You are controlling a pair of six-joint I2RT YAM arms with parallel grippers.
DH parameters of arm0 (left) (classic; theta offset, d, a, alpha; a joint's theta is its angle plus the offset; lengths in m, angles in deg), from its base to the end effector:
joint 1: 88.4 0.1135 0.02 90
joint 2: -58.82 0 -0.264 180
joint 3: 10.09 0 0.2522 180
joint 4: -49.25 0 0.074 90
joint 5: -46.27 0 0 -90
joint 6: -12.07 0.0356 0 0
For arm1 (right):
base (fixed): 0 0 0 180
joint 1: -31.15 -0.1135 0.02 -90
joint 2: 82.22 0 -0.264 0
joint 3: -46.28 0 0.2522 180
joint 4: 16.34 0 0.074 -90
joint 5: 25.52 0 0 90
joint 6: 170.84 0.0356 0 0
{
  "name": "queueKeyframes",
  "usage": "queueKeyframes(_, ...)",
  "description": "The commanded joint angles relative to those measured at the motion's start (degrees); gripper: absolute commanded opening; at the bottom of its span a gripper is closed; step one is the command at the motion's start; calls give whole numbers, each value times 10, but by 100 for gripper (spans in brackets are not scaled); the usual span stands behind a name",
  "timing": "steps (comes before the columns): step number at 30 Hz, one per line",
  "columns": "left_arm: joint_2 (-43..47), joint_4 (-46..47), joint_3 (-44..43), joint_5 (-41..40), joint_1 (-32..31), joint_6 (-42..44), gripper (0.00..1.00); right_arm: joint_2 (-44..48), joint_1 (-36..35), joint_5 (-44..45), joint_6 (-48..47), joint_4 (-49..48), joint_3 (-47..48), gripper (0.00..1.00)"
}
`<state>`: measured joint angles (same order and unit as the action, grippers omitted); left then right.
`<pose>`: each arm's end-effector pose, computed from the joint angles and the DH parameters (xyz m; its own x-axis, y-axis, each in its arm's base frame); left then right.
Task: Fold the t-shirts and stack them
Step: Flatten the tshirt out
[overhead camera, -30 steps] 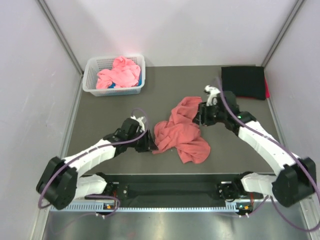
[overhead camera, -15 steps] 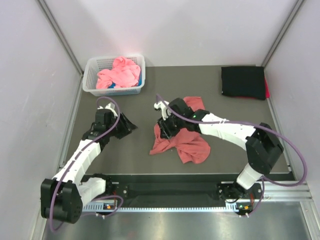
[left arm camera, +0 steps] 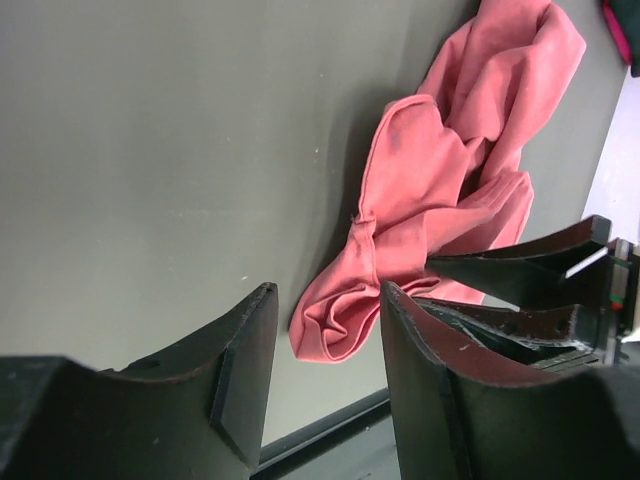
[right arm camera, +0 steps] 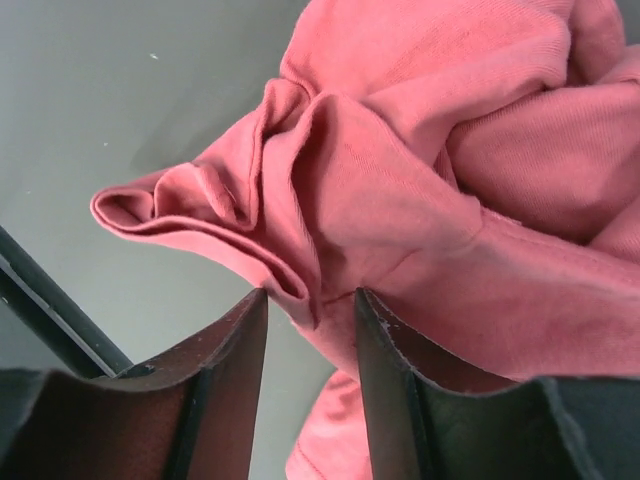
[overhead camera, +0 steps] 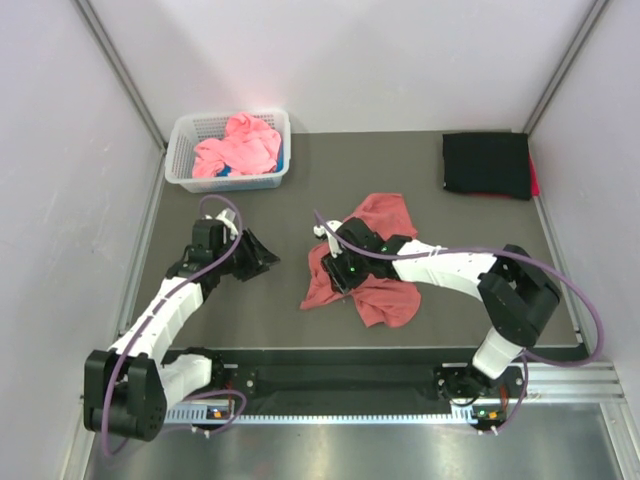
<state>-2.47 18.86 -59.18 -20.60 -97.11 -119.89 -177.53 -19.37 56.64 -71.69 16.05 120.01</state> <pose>0.2136 -0.0469 0.2195 -0.7817 -0.5023 -0.3697 -0.1311 0.7119 -0.6899 0.2145 0.2680 0.1952 -0.6373 -0.5259 -0.5632 -0.7235 0.6600 0.2024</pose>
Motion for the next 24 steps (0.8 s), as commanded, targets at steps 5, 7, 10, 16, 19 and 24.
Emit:
queueKeyframes(5, 9, 29, 14, 12, 3, 0, 50, 42, -9, -2, -18, -70, -14, 32)
queueKeyframes(7, 8, 30, 17, 13, 3, -1, 50, 52, -8, -11, -15, -83, -25, 32)
queueKeyframes(10, 7, 34, 20, 16, 3, -2, 50, 57, -8, -21, -15, -99, -33, 33)
queueKeyframes(16, 7, 36, 20, 17, 3, -3, 49, 54, -8, -14, -9, -91, -29, 25)
queueKeyframes(19, 7, 37, 21, 16, 3, -3, 49, 63, -8, -8, -7, -94, -31, 9)
queueKeyframes(24, 10, 42, 25, 18, 3, -1, 50, 122, -9, 57, 7, -88, -32, 0)
